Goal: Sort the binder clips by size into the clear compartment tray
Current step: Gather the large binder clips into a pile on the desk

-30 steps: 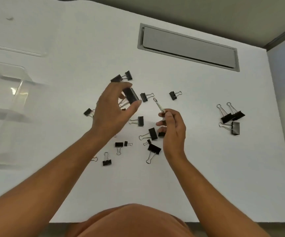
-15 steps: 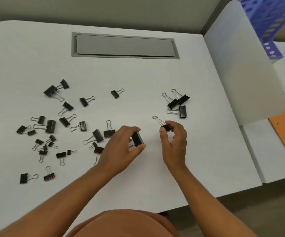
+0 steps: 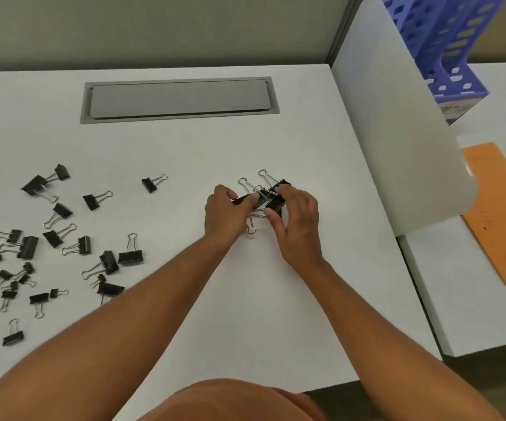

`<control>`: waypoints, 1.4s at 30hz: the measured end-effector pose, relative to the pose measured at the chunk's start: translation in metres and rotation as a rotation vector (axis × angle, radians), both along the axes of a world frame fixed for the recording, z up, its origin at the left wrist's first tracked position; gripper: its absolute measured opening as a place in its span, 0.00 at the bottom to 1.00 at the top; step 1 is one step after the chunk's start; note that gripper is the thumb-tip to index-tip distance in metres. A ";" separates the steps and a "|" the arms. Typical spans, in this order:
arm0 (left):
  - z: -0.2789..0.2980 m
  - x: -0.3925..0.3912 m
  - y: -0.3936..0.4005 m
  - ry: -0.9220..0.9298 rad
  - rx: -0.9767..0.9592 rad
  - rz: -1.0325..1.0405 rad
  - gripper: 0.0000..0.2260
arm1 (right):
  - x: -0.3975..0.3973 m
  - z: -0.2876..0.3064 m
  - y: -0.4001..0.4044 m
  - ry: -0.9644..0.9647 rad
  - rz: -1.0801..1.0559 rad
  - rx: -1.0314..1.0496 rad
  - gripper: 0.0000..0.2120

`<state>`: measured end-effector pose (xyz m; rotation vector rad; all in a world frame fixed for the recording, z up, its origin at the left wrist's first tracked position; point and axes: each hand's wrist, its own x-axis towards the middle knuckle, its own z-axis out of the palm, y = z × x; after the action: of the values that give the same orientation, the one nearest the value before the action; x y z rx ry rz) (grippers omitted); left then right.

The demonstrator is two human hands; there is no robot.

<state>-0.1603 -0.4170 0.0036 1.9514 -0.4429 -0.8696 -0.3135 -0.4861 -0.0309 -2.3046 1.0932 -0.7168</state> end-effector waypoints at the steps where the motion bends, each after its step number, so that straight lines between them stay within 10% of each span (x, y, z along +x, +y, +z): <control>1: 0.000 -0.002 -0.006 -0.007 -0.001 0.015 0.23 | 0.002 -0.001 -0.008 -0.002 0.028 -0.002 0.21; 6: -0.010 -0.003 0.004 -0.088 -0.074 0.054 0.13 | 0.006 -0.014 -0.028 0.037 0.123 -0.035 0.26; 15: -0.060 -0.011 0.060 -1.143 0.168 -0.268 0.18 | 0.040 -0.014 -0.034 0.295 0.210 -0.215 0.36; 33: -0.065 -0.009 0.049 -1.052 0.424 -0.318 0.25 | 0.085 -0.022 -0.084 0.288 0.014 -0.167 0.33; 42: -0.063 -0.008 0.054 -1.031 0.287 -0.309 0.22 | 0.060 -0.007 -0.067 -0.119 0.061 -0.024 0.22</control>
<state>-0.1685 -0.3632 -0.0590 2.5450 -1.2883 -0.0115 -0.2534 -0.5529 -0.0380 -2.2731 0.9624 -0.8354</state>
